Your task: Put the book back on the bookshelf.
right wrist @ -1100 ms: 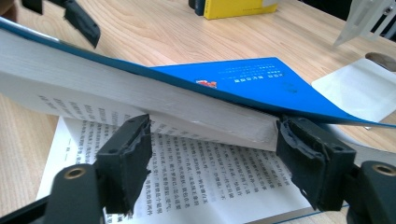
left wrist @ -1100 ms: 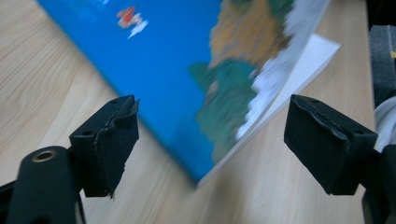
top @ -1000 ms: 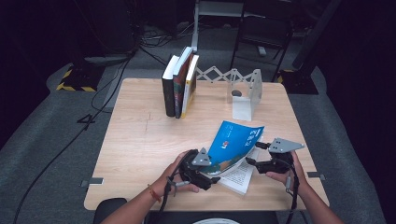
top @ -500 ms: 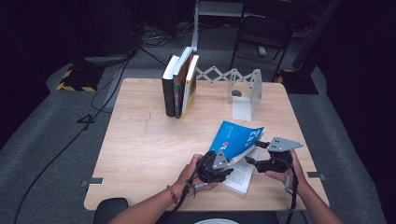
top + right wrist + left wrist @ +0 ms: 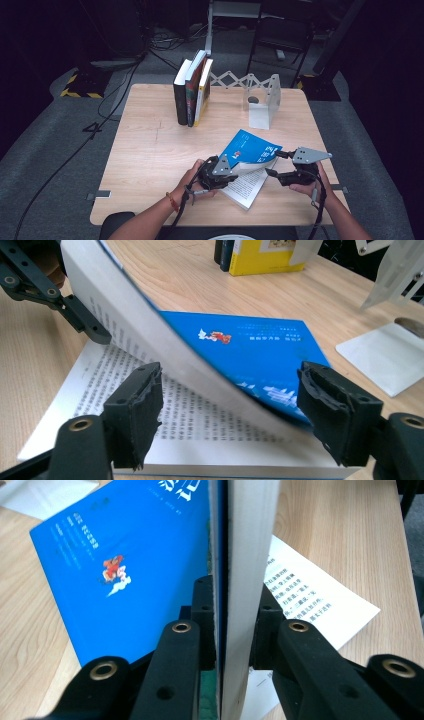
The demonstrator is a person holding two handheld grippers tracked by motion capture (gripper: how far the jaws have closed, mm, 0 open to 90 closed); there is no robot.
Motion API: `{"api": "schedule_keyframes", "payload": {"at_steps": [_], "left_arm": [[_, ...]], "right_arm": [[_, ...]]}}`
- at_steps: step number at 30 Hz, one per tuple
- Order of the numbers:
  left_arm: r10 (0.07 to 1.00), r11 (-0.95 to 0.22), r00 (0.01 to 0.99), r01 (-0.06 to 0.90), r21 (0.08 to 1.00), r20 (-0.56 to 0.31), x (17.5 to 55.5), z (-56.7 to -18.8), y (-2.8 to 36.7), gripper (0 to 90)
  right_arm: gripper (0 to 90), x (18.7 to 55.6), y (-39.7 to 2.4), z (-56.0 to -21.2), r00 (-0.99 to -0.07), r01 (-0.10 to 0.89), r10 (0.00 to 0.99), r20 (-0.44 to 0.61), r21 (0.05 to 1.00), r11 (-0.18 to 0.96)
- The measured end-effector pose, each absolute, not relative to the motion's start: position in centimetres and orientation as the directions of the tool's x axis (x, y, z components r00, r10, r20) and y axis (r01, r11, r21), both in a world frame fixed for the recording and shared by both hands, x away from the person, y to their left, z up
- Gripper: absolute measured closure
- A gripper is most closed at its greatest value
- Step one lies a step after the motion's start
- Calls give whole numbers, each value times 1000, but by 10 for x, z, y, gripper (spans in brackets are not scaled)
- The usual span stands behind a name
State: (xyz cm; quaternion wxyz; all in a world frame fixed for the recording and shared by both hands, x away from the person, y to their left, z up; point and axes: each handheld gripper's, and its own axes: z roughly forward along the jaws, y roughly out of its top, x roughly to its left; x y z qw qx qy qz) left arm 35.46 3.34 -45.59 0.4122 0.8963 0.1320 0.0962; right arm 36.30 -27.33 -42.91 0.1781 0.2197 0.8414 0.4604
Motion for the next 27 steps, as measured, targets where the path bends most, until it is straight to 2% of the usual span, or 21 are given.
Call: {"api": "schedule_keyframes", "payload": {"at_steps": [6, 12, 15, 17, 20, 21, 27], "left_arm": [[293, -626, 955, 151, 765, 51, 360, -456, 44, 771], [276, -622, 961, 152, 768, 33, 366, -457, 53, 765], [271, -618, 963, 162, 770, 15, 369, -457, 57, 757], [267, -616, 964, 163, 771, 10, 370, -458, 57, 753], [260, -608, 965, 162, 777, 2, 373, -458, 57, 751], [261, -603, 965, 161, 781, 2, 374, -457, 57, 752], [260, -611, 965, 140, 779, 31, 386, -455, 59, 745]], "right_arm": [[217, 378, -263, -442, -873, 200, 477, -106, 814, 546], [231, 390, -261, -457, -879, 215, 463, -111, 775, 594], [328, 396, -260, -463, -884, 186, 446, -143, 767, 614], [443, 397, -259, -467, -897, 160, 416, -151, 766, 623], [550, 392, -258, -469, -902, 96, 381, -206, 763, 640], [591, 387, -257, -469, -894, 58, 369, -254, 752, 657], [646, 381, -255, -466, -881, 37, 374, -291, 745, 666]]}}
